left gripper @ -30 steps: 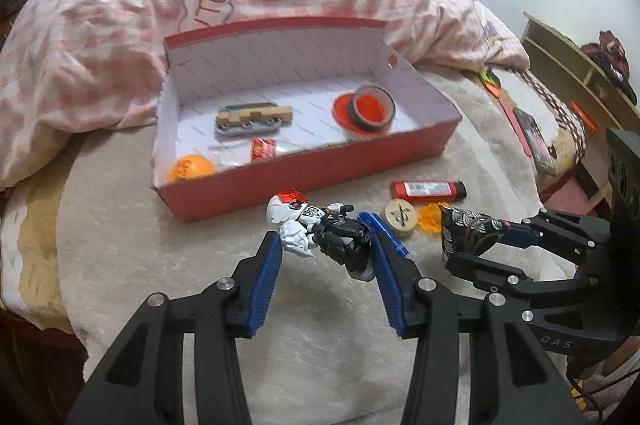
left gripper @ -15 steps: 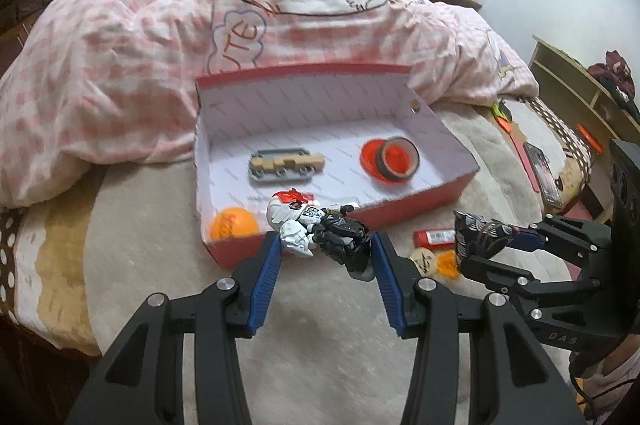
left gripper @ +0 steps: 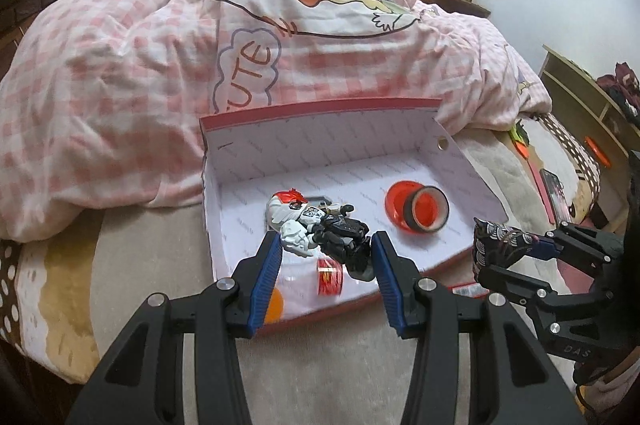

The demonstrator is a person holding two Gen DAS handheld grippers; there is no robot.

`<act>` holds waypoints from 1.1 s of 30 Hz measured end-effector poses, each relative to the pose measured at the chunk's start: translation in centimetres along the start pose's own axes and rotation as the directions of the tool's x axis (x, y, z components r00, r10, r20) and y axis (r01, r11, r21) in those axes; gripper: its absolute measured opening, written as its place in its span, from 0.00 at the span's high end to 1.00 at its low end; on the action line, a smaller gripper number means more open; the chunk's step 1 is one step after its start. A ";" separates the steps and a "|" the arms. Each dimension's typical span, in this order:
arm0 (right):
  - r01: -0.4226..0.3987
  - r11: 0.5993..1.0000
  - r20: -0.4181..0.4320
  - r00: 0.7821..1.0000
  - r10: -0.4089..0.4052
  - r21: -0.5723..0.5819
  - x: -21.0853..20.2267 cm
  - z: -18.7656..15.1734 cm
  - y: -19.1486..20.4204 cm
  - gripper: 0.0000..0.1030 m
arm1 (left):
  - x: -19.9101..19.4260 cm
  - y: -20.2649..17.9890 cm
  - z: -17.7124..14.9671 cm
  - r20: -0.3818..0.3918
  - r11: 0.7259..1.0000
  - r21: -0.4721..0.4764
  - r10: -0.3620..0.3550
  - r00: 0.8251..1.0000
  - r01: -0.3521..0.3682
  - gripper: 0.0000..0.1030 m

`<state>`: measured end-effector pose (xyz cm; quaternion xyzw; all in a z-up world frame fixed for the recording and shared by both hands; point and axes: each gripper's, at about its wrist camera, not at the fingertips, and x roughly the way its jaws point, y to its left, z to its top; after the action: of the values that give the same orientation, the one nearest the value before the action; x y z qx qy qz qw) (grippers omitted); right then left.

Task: Organize objects
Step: 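Carry the robot figure and fabric pouch up over the red box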

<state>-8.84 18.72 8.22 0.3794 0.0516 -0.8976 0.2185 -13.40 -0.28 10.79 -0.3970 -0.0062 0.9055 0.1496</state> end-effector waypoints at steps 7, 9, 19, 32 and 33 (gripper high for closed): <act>-0.004 1.000 -0.002 1.000 0.004 0.021 1.2 1.4 -1.3 0.59 | 1.8 0.4 1.1 -0.015 1.000 -0.002 -0.001 1.000 0.001 0.55; -0.002 1.000 -0.007 1.000 0.002 0.027 1.6 1.7 -1.7 0.59 | 2.6 0.5 1.4 -0.023 1.000 -0.009 -0.004 1.000 0.003 0.55; 0.013 0.998 -0.015 1.000 -0.012 0.061 4.1 4.0 -3.5 0.59 | 6.4 0.6 2.2 -0.061 1.000 -0.010 0.001 0.998 -0.002 0.55; 0.040 0.997 -0.056 0.998 -0.036 0.065 8.8 6.0 -5.7 0.59 | 10.2 1.1 2.7 -0.109 0.999 -0.020 0.027 0.994 -0.030 0.55; 0.041 0.997 -0.058 0.998 -0.037 0.067 9.0 6.1 -5.8 0.59 | 10.4 1.1 2.7 -0.109 0.999 -0.020 0.029 0.994 -0.031 0.55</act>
<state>-20.89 19.18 5.77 0.4109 0.0343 -0.8918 0.1864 -22.31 1.80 5.08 -0.4475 -0.0020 0.8845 0.1316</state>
